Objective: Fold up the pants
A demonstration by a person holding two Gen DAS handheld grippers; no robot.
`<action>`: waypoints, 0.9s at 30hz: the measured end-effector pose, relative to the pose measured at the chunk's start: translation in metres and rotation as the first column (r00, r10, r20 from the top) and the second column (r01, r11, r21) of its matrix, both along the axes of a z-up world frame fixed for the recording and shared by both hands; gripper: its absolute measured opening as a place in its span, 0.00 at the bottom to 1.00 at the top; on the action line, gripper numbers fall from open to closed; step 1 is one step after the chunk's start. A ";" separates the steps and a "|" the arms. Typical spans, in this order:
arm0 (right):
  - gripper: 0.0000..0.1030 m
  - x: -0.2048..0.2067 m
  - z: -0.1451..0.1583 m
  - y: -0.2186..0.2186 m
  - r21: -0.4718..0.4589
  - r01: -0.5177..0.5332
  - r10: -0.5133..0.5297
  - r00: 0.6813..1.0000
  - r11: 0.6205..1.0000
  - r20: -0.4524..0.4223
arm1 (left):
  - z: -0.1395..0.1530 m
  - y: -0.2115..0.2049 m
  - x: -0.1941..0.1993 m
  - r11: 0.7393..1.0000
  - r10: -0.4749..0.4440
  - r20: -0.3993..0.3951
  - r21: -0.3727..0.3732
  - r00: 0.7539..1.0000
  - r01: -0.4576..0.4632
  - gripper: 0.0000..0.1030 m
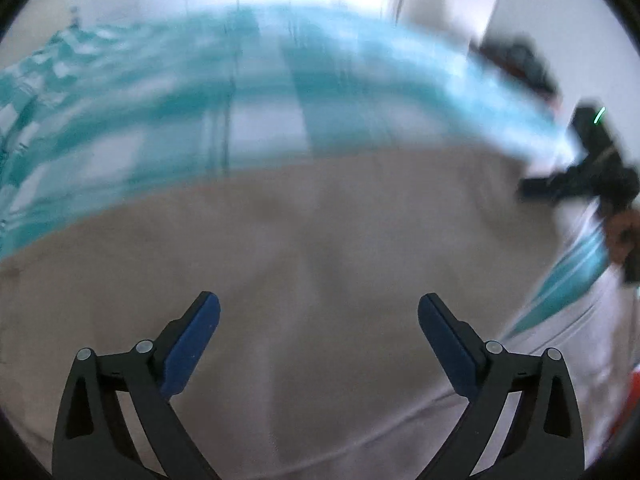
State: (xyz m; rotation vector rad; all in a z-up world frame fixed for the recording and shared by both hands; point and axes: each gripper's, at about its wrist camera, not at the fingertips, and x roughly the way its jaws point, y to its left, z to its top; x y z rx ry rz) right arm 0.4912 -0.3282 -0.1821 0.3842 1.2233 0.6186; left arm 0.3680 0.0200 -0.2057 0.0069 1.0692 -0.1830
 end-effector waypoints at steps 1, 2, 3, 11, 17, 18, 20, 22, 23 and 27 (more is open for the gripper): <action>0.31 0.000 -0.015 -0.004 -0.068 0.022 -0.023 1.000 0.997 -0.020 | -0.007 -0.001 -0.002 1.000 -0.012 -0.008 0.013 1.000 0.012 0.96; 0.22 -0.005 -0.020 -0.014 -0.070 0.034 -0.034 0.999 0.997 -0.009 | -0.009 0.000 -0.009 0.999 -0.032 0.035 0.015 0.999 0.032 0.96; 0.20 -0.006 -0.018 -0.032 -0.072 0.057 -0.056 0.998 0.996 0.012 | -0.009 0.003 -0.014 0.999 -0.044 0.060 0.014 0.997 0.043 0.96; 0.06 -0.060 0.008 -0.230 -0.263 0.582 -0.552 0.813 0.770 0.184 | -0.019 0.002 -0.016 1.000 -0.026 0.090 0.017 0.996 0.024 0.99; 0.14 -0.085 0.038 -0.142 -0.184 0.322 -0.281 0.935 0.929 0.218 | -0.017 0.001 -0.024 0.999 -0.024 0.093 0.024 0.995 0.021 0.99; 0.21 -0.090 0.033 -0.135 -0.195 0.293 -0.251 0.944 0.936 0.214 | -0.016 0.001 -0.025 0.999 -0.023 0.094 0.026 0.995 0.021 0.99; 0.35 -0.095 0.016 -0.118 -0.262 0.258 -0.217 0.961 0.930 0.173 | -0.016 -0.001 -0.025 0.999 -0.022 0.097 0.031 0.995 0.019 0.99; 0.34 -0.096 -0.002 -0.119 -0.275 0.275 -0.251 0.961 0.921 0.121 | -0.016 -0.001 -0.026 0.999 -0.021 0.101 0.033 0.995 0.018 0.99; 0.33 -0.101 -0.003 -0.125 -0.234 0.309 -0.286 0.950 0.922 0.127 | -0.016 0.000 -0.027 0.999 -0.021 0.103 0.033 0.994 0.018 0.99; 0.33 -0.107 0.001 -0.130 -0.192 0.370 -0.359 0.929 0.909 0.092 | -0.017 0.001 -0.027 0.999 -0.021 0.107 0.030 0.994 0.017 0.99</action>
